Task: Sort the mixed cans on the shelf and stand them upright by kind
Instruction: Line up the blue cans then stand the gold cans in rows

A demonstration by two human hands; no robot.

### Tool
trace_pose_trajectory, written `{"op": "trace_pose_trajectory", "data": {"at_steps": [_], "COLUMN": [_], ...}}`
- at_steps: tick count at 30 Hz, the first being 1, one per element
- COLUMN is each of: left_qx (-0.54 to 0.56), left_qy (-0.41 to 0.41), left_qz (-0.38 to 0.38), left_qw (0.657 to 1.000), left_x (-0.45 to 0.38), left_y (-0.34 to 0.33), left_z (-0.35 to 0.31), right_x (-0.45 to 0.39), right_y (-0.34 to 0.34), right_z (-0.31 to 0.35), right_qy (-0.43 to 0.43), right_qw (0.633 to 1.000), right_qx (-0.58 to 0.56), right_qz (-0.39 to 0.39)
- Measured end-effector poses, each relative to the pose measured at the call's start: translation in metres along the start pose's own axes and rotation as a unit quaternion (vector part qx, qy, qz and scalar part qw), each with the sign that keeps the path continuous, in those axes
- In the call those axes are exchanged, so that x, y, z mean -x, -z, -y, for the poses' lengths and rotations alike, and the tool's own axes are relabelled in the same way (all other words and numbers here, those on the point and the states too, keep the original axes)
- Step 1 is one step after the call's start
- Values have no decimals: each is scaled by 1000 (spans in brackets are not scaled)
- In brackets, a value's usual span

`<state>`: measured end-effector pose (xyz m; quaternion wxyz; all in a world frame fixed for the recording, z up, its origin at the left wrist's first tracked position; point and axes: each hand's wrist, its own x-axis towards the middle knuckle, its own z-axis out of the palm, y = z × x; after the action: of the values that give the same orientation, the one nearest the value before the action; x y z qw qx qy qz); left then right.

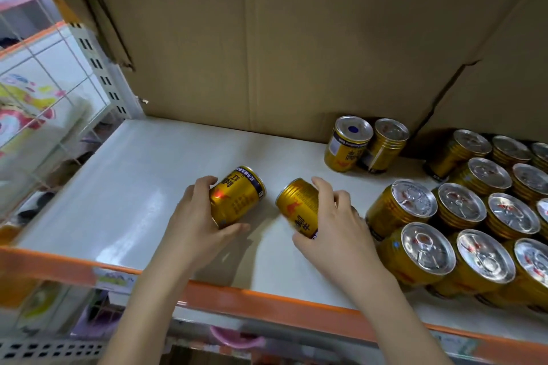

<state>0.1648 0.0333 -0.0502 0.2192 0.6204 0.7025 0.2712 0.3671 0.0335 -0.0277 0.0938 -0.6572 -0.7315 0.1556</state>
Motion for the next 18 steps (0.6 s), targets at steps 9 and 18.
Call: {"op": "trace_pose_trajectory", "data": {"at_steps": [9, 18], "left_qx": [87, -55], "left_qy": [13, -169], "left_qz": [-44, 24], "left_qw": [995, 984], "left_x": [9, -16], "left_y": [3, 31], "left_z": [7, -18], "right_x": [-28, -30], "right_y": [2, 35], "right_z": [20, 12], "right_qy": [0, 16], "right_qw": [996, 999], "right_qx": [83, -17], "right_qz": [22, -31]}}
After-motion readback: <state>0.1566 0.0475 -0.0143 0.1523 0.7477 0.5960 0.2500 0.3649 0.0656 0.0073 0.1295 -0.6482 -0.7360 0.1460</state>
